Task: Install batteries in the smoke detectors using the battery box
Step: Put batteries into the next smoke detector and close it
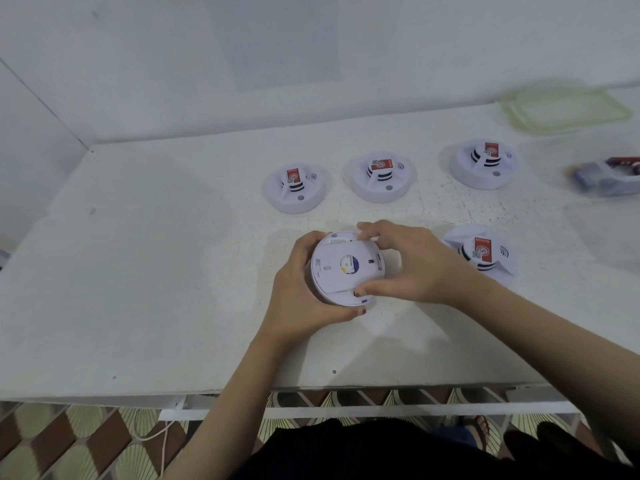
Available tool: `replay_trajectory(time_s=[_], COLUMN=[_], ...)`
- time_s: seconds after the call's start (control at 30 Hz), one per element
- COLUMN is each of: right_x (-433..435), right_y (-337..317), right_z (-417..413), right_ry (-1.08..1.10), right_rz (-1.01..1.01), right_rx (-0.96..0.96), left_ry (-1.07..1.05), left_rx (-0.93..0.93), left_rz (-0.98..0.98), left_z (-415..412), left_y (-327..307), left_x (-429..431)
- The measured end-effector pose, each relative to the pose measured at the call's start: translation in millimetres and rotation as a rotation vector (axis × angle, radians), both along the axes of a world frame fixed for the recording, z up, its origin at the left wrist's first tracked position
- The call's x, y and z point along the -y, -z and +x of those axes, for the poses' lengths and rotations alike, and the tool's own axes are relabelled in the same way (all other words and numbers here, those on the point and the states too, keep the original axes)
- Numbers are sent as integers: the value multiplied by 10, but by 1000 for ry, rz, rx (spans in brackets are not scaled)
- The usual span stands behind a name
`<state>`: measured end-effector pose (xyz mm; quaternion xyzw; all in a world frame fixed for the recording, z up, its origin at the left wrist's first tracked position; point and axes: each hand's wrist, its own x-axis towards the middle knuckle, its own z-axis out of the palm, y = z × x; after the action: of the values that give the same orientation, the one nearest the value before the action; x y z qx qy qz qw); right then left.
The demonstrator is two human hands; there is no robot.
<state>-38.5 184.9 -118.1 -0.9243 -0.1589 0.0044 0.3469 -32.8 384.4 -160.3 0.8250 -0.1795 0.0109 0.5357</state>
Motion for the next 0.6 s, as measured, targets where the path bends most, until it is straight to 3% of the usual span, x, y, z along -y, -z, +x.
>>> replay_trajectory(time_s=[0.27, 0.6], right_x=[-28, -162], right_y=[-8, 52], right_z=[-18, -73], right_ry=[-7, 53], right_rz=[-252, -224], right_rx=[263, 337], left_ry=[6, -42], left_rx=[-19, -22], left_rz=[-17, 6], left_z=[-22, -44], left_y=[-28, 52], left_x=[-4, 3])
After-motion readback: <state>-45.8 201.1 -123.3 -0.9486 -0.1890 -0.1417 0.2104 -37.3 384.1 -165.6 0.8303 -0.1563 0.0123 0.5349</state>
